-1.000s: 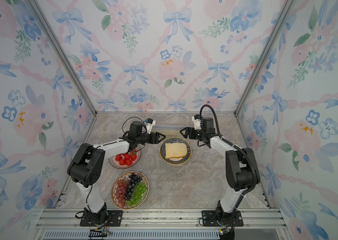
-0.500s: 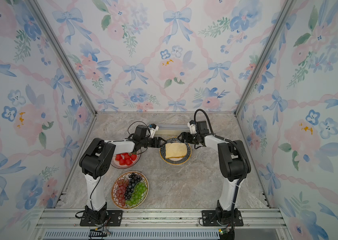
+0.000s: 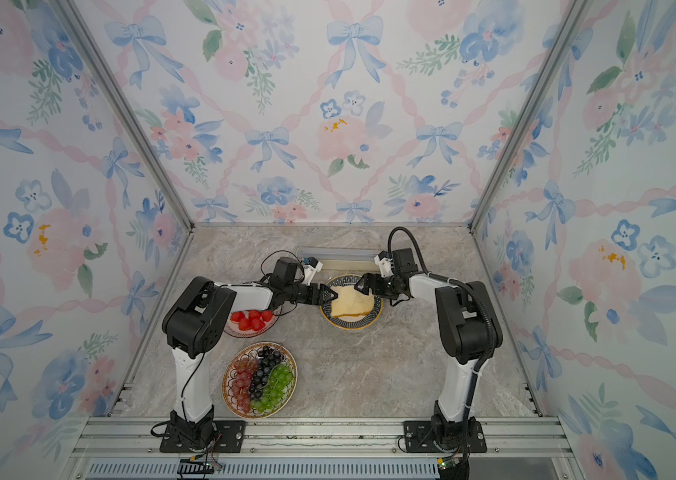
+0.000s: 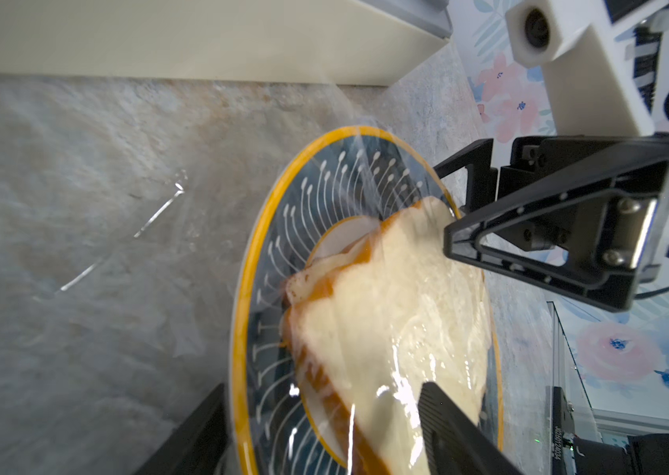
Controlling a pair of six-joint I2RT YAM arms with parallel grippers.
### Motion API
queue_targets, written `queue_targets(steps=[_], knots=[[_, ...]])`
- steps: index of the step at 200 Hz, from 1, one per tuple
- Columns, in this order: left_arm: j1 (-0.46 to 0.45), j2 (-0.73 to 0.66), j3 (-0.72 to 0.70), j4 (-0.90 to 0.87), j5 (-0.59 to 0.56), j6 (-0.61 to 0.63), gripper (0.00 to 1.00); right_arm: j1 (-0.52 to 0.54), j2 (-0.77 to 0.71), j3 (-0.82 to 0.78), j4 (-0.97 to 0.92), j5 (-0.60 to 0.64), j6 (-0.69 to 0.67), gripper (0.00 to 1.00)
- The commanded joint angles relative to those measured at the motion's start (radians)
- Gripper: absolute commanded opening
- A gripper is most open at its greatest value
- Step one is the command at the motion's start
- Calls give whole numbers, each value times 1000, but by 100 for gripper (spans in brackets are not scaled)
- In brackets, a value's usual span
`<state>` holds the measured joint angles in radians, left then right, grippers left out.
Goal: Wrap the plate with plastic wrap
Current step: Cover the plate with plastic wrap.
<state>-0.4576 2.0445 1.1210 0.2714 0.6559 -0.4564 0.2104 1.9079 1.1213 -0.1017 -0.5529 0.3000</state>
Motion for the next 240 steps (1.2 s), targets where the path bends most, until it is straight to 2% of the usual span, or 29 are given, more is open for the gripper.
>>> queue_targets(steps=[1,25,58,83,107,131,158,168,185,240], knots=[[-11,-47,-26,-4,47,-22,73,-1,-51,-47,2,-68,62,94],[-20,-53,-42,5,68,-48,73,13,-104,-128,76,-111,135,93],[-27,-62,-56,25,73,-74,73,26,-189,-250,176,-141,228,87],[-8,-91,-82,25,-7,-75,73,-4,-270,-287,77,-54,158,85],[26,-146,-124,22,-83,-76,73,-59,-323,-287,-52,33,84,90],[56,-222,-177,-3,-137,-60,74,-95,-358,-284,-101,62,42,95],[63,-278,-219,-40,-136,-61,73,-94,-320,-242,-93,66,24,100],[57,-286,-231,-44,-122,-68,73,-86,-294,-224,-84,77,28,98],[37,-276,-242,-46,-90,-85,73,-72,-236,-194,-56,86,47,97],[-18,-204,-216,-44,-102,-98,73,-1,-95,-132,-4,65,122,97]])
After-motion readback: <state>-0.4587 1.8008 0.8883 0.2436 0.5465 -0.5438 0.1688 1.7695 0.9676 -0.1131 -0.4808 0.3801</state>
